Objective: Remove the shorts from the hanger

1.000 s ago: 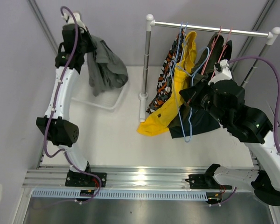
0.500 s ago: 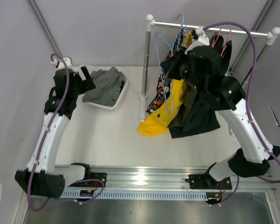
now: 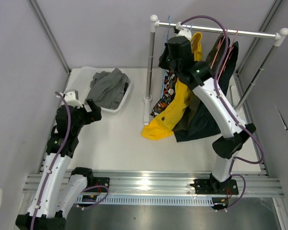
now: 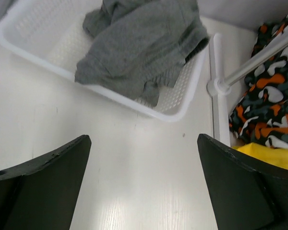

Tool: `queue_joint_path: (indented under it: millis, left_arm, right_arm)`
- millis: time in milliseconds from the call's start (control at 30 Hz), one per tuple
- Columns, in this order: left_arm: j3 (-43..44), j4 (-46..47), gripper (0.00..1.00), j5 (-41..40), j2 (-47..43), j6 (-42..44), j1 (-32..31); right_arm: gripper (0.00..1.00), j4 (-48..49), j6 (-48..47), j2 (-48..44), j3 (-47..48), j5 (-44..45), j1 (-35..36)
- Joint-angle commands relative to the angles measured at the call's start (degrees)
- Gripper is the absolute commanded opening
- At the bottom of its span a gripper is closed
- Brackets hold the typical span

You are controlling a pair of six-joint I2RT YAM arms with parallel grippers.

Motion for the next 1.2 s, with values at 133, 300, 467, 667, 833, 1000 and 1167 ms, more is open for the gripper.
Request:
queue_joint_path:
  millis: [133,300,467,667,833,1000,1167]
  left_arm:
    - [-1.3,3.2,0.99,5.9,1.3,-1.2,-0.4]
    - [-1.7,3.5,0.99,6.6,1.3,-1.9,-0.3]
    - [-1.7,3.5,0.99,6.8,1.5,-2.0,-0.3]
    - [-1.7,3.5,0.99,6.9,1.3,-2.0,-0.3]
    - [-1.8,3.4,0.99,6.8,1.2,-2.0,-0.3]
    - [-1.9,3.3,0.99,6.8,1.2,-2.0,-0.3]
    - [-1.9,3.3,0.98,6.8,1.1,-2.0,-0.3]
  right_arm:
    - [0.00,2.7,-5.2,8.9,9.7,4.9,-1.5]
    - [0.00,4.1,-3.2,5.2,1.1,3.9,-1.5]
    - [0.82,5.1,-2.0,-1.6,-7.3,4.3,-1.2]
    - [0.90,5.0,-3.9,-8.1,-8.9,4.6,-0.7]
    - [0.90,3.8,-5.4,-14.5,-8.8,6.3,-0.6]
    - [0.89,4.7,-7.1,-19.0,-11.8,7.3,-2.1]
    - [0.86,4.1,-6.8,-18.6,-13.2,4.8,-4.7]
